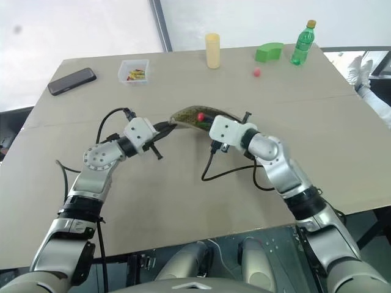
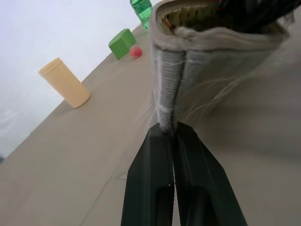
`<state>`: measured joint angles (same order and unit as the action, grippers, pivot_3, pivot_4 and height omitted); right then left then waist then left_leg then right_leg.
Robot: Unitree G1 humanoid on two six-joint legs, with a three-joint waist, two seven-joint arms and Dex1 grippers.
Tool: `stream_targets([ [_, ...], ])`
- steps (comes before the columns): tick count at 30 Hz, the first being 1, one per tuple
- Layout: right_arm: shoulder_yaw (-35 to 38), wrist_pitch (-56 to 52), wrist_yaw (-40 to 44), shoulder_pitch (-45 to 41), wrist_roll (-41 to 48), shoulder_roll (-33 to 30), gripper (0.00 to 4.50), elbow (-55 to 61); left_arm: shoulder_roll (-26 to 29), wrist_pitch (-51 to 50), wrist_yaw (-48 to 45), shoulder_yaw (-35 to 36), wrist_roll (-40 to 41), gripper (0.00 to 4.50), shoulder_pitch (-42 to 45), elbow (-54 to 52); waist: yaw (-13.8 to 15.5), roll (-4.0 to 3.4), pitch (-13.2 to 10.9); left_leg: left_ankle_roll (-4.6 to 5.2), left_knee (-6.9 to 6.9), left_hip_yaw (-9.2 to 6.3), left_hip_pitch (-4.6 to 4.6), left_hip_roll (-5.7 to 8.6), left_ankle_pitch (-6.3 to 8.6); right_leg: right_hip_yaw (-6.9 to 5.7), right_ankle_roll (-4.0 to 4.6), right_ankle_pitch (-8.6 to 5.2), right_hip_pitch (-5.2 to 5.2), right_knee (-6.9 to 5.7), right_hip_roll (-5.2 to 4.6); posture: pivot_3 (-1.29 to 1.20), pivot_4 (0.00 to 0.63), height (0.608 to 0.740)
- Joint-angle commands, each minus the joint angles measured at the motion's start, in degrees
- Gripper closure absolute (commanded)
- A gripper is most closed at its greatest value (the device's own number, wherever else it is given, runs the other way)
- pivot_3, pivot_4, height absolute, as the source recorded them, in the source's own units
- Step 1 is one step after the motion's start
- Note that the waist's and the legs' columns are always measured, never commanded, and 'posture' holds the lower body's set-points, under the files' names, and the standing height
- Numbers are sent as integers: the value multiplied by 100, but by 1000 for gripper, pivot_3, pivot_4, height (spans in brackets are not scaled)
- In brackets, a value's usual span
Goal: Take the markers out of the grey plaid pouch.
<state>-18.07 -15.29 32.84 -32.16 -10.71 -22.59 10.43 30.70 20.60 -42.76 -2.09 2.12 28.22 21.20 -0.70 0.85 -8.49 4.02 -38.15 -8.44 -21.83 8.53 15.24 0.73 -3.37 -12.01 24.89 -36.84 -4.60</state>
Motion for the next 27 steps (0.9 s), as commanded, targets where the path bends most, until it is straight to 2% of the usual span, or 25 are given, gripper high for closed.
stream_targets([
  [1,710,-935,227,160,675,-20,4137,1073,16,195,101,41,-60,4500,92,22,0,0,0,0,0,1,0,0,0,1,0,0,0,0,-1,0,150,740],
  [4,1550,-2326,285,298,1260,-185,4137,1795,19,253,104,36,-78,4500,110,76,38,0,0,1,-1,-1,-3,0,1,0,1,1,-1,4,-2,0,150,740],
  [6,2056,-3780,253,224,1498,-397,4137,1951,17,299,99,18,-99,4500,106,92,63,0,0,1,-3,1,-4,4,1,2,1,1,-2,4,-11,0,150,740],
  [8,2252,-5106,134,130,1537,-700,4137,2003,10,334,97,0,-113,4500,103,92,121,0,0,2,-4,2,-4,5,1,1,1,2,-3,5,-17,0,150,740],
  [10,2388,-5868,265,88,1697,-1175,4137,1642,-31,344,98,-30,-112,4500,101,59,136,-1,0,1,-2,3,-3,4,1,0,3,4,-2,4,-19,0,150,740],
  [13,2195,-6284,523,-102,1911,-1812,4137,819,-91,344,87,-95,-128,4500,106,-35,149,-1,-1,1,3,6,-4,2,1,-2,3,4,0,4,-24,0,150,740],
  [15,1831,-6087,693,-267,1978,-2100,4137,147,-117,312,102,-128,-147,4500,121,-127,146,-1,-1,3,2,9,-8,6,2,-2,2,4,0,8,-32,0,150,740],
  [20,1105,-5208,783,-677,1754,-2118,4137,-1540,-131,232,150,-150,-185,4500,22,-441,134,-1,-1,3,0,12,-7,5,2,-1,1,5,-2,7,-34,0,150,740],
  [22,944,-5027,827,-765,1735,-2081,3114,-1897,-127,188,170,-147,-174,4500,-31,-546,136,3,2,3,-1,12,-7,5,2,-2,1,5,-3,8,-33,0,150,740],
  [24,842,-4847,837,-848,1691,-2057,2559,-2213,-132,169,170,-145,-138,4500,-102,-650,148,3,1,3,-1,11,-8,5,2,-3,0,5,-3,9,-34,0,150,740],
  [27,949,-4672,741,-895,1683,-2029,1127,-2302,-129,115,171,-141,-102,4500,-200,-792,138,4,3,3,-3,12,-6,6,2,-2,0,6,-7,11,-33,0,150,740],
])
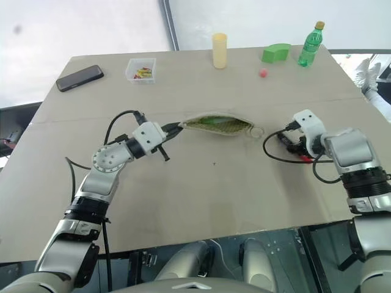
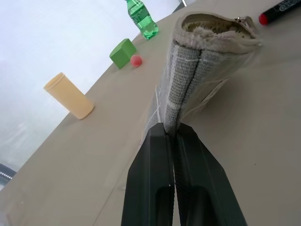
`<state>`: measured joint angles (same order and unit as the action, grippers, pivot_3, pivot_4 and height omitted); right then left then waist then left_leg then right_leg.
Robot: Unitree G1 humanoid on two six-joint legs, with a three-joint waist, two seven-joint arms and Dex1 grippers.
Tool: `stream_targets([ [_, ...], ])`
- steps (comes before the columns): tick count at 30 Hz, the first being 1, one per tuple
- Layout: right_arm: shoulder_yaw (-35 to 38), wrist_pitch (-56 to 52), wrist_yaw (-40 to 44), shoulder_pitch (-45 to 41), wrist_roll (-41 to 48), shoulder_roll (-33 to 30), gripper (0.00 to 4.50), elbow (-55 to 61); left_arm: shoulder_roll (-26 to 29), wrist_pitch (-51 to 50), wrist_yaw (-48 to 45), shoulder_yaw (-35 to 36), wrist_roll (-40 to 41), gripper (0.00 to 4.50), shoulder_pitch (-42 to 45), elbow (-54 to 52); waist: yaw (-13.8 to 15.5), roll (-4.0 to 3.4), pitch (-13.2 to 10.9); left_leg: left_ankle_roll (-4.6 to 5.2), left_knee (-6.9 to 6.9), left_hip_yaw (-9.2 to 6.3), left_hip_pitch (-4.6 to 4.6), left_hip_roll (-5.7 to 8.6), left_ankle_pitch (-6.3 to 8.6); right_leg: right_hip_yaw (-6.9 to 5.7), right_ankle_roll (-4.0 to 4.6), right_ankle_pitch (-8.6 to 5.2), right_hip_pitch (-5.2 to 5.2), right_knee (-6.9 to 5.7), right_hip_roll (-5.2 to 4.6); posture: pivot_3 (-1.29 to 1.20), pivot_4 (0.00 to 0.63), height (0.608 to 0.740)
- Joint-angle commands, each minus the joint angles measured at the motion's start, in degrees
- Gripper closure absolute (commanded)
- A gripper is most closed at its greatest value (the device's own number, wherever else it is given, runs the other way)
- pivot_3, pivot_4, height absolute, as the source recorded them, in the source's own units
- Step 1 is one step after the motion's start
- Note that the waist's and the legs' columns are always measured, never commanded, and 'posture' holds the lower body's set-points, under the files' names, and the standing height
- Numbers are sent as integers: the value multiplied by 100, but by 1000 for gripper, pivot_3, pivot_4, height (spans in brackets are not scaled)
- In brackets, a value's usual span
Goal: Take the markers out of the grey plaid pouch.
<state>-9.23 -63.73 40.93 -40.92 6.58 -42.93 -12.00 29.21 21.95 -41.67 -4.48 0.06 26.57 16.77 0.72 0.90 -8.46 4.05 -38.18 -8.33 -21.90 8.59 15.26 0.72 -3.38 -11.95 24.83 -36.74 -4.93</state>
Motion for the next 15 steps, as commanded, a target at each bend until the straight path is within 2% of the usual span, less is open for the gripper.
stream_targets([
  [1,156,201,-99,-19,-14,18,796,-3,24,-44,66,101,111,4500,-57,-386,-7,0,0,0,0,0,0,0,0,1,-1,0,0,-1,1,0,150,740],
  [2,280,364,-143,69,6,-12,350,317,29,-105,78,123,137,4500,-75,-430,-8,0,0,0,0,0,1,0,0,1,-1,0,0,-1,1,0,150,740],
  [6,917,919,81,651,536,-53,350,2343,30,-456,82,214,279,4500,-23,-564,2,-8,-5,-1,4,-6,-7,-2,0,-3,-1,0,12,-5,3,0,150,740],
  [9,1262,588,-26,747,1039,252,350,3396,22,-614,29,236,376,4500,5,-595,-18,-7,-4,0,5,-4,-25,-2,0,3,-1,0,35,-5,4,0,150,740],
  [12,1434,78,-456,501,1482,986,1154,3900,28,-644,-33,237,426,4500,38,-564,-16,-3,-2,0,1,-4,-23,-2,0,3,-1,1,31,-5,6,0,150,740],
  [15,1261,-79,-818,358,1568,1539,2477,3953,17,-612,-138,238,503,4500,92,-519,13,-3,-2,-1,-1,-5,-20,-2,-1,2,3,3,29,-9,5,0,150,740],
])
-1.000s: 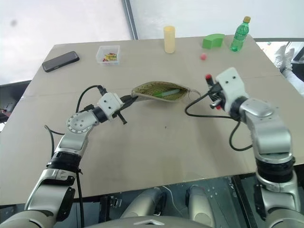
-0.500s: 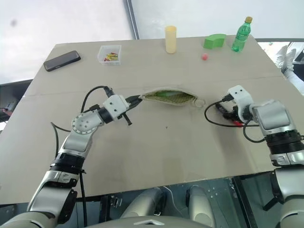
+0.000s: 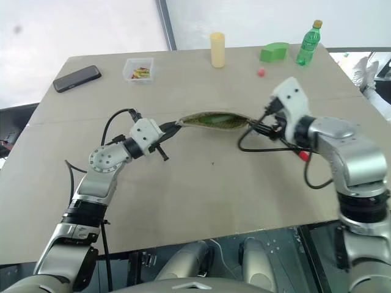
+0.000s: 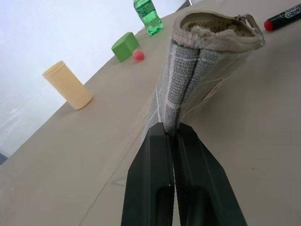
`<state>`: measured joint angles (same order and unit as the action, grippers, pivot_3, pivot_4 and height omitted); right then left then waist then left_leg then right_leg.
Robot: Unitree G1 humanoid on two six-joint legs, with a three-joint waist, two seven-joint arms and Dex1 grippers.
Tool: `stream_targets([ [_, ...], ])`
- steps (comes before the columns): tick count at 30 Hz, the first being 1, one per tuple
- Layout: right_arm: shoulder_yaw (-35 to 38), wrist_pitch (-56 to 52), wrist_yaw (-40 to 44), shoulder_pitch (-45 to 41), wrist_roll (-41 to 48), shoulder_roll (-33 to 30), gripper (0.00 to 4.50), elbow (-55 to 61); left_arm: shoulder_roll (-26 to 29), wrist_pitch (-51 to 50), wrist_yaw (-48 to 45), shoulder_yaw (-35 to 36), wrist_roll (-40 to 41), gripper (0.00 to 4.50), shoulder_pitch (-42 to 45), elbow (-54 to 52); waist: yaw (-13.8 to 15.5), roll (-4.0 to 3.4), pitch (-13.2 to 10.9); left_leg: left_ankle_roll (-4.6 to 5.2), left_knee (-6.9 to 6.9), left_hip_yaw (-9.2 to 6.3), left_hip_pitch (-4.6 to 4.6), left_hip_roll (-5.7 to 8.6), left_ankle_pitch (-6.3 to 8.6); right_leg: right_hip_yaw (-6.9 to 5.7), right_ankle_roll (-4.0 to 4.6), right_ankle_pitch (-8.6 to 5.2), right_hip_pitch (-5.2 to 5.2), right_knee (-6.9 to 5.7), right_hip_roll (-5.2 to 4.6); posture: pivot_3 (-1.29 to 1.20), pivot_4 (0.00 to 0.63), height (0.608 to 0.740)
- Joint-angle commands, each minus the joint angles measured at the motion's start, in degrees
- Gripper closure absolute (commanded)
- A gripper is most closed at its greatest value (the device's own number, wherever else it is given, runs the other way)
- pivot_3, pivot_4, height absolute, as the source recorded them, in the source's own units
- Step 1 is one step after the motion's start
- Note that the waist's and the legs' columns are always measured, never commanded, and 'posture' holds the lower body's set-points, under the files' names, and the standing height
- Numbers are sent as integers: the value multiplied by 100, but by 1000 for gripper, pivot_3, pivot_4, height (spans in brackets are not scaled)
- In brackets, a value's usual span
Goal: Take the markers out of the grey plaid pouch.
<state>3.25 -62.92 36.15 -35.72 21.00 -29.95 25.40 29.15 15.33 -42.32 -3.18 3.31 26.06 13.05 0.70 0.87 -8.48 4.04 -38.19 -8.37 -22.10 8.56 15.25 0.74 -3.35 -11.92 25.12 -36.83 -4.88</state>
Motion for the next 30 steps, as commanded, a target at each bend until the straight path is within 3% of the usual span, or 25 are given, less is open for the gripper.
stream_targets([
  [1,-126,-105,-439,-157,77,370,2994,131,16,37,-95,108,205,4500,168,-142,28,0,0,0,-1,-1,-1,0,0,-2,2,1,0,0,0,0,150,740],
  [4,-366,100,-656,-144,-14,668,4461,-191,5,14,-160,116,267,4500,227,-135,14,0,0,1,-4,-2,-1,9,0,-3,0,2,0,3,-5,0,150,740],
  [13,-1342,1383,-912,-181,-793,1056,4461,-1479,-28,5,-425,86,473,4500,113,-411,-50,0,0,0,3,1,3,8,-1,1,-2,3,3,0,0,0,150,740],
  [17,-1924,2190,-878,-199,-1330,1027,3234,-1774,-24,-185,-438,86,520,4500,85,-602,-111,0,0,0,1,1,4,8,-1,0,-2,3,2,1,-1,0,150,740],
  [19,-2232,2721,-1061,-297,-1821,1018,2245,-2026,-7,-351,-436,85,535,4500,86,-756,-138,0,0,0,0,1,4,9,-1,-2,-2,3,3,1,-1,0,150,740],
  [24,-3135,4213,-1106,-605,-3090,835,2245,-2941,-40,-760,-466,35,615,4500,74,-1093,-154,0,0,0,1,6,11,8,-1,-7,-2,3,4,-3,4,0,150,740],
  [30,-3594,5316,-1546,-1117,-4123,1074,2245,-4385,-89,-865,-742,-107,741,4500,95,-1250,-160,0,0,-1,1,8,12,6,-2,-5,-2,3,4,-2,12,0,150,740],
])
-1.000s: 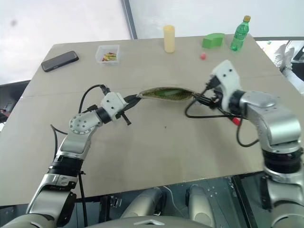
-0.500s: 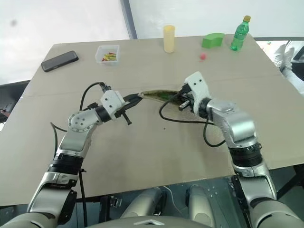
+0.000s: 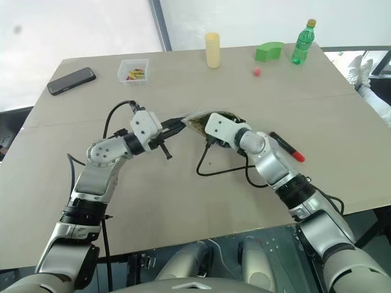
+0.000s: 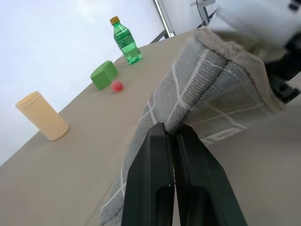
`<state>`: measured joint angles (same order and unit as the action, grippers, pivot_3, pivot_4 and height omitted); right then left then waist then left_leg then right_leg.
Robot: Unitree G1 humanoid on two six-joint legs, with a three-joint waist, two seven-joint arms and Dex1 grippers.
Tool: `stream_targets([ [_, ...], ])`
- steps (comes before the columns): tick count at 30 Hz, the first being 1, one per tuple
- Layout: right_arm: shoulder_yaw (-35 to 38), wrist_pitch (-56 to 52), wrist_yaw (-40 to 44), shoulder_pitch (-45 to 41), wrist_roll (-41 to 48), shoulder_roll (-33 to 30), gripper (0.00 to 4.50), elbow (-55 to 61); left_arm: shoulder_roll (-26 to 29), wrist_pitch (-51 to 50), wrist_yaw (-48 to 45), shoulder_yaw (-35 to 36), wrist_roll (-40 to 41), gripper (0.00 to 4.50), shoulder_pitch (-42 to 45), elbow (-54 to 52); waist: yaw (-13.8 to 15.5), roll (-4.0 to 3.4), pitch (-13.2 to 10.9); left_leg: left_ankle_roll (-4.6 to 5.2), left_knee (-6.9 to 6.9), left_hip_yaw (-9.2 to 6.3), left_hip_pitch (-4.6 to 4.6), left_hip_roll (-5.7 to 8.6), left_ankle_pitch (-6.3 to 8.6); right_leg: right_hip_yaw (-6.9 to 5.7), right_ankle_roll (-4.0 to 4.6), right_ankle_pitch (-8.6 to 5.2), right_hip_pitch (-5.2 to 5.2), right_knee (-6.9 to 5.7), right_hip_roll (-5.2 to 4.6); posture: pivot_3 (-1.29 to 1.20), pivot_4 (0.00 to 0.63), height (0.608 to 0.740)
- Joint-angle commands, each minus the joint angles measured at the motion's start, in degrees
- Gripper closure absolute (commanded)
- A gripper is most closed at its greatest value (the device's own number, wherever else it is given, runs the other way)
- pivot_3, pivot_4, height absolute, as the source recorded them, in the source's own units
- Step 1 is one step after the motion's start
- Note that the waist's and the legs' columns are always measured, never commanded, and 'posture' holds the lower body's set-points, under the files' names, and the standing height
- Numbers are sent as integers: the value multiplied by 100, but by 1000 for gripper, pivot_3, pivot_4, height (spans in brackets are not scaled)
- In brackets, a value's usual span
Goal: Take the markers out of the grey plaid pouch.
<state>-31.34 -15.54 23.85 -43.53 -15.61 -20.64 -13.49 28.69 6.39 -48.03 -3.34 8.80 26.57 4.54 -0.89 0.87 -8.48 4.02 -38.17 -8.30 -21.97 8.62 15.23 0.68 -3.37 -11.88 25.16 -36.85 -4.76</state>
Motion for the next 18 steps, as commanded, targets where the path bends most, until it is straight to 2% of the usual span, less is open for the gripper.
stream_targets([
  [1,-198,812,-478,-461,-626,238,2245,-871,-50,32,-267,-136,231,4500,28,-445,-3,0,0,0,0,1,-1,0,0,1,0,0,0,0,1,0,150,740],
  [7,3,1716,-1520,-922,-985,844,2245,-2586,-52,-9,-495,-162,394,4500,-145,-570,-31,0,0,-4,10,2,10,-6,-2,14,1,0,1,1,27,0,150,740],
  [10,180,2040,-1846,-997,-983,942,3485,-2946,-6,28,-545,-79,458,4500,-250,-496,-37,0,0,-6,13,2,10,-7,-3,17,2,0,3,2,36,0,150,740],
  [11,250,2134,-1895,-987,-966,928,4175,-2910,11,43,-524,-29,448,4500,-266,-407,-35,-1,0,-7,13,1,9,-7,-4,18,3,1,4,3,38,0,150,740],
  [12,330,2203,-1918,-968,-938,913,4479,-2844,23,64,-496,22,431,4500,-269,-313,-36,-1,-1,-7,12,1,9,-7,-4,19,3,1,4,3,39,0,150,740],
  [16,704,2282,-1487,-627,-645,682,4479,-1937,61,187,-236,229,248,4500,-150,263,-36,-1,-1,-10,12,1,11,-13,-5,24,10,5,4,2,49,0,150,740],
  [18,910,2081,-894,-234,-323,450,4479,-959,47,210,-59,328,178,4500,-15,602,-28,-2,-1,-12,12,-2,11,-19,-6,25,12,7,4,3,56,0,150,740],
])
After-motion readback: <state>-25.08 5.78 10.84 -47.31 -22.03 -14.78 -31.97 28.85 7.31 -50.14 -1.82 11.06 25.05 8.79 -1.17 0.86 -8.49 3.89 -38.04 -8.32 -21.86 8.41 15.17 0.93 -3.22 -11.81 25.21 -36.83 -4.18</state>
